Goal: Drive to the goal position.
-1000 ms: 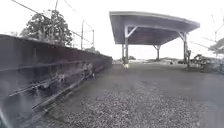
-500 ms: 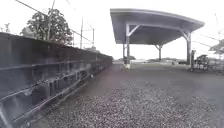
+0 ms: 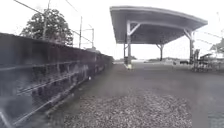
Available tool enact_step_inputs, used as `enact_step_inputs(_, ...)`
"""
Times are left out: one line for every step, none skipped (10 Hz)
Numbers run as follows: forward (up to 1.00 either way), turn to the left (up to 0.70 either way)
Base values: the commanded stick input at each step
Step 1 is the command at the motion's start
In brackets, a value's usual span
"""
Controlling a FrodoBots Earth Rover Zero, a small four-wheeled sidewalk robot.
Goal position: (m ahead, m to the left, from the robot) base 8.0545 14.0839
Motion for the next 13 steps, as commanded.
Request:
enact_step_inputs(0.7, 0.0)
enact_step_inputs(0.7, 0.0)
enact_step_inputs(0.7, 0.0)
enact_step_inputs(0.7, 0.0)
enact_step_inputs(0.7, 0.0)
enact_step_inputs(0.7, 0.0)
enact_step_inputs(0.7, -0.1)
enact_step_inputs(0.7, -0.24)
enact_step_inputs(0.7, -0.26)
enact_step_inputs(0.7, -0.26)
enact_step_inputs(0.7, -0.26)
enact_step_inputs(0.7, -0.18)
enact_step_inputs(0.7, 0.0)
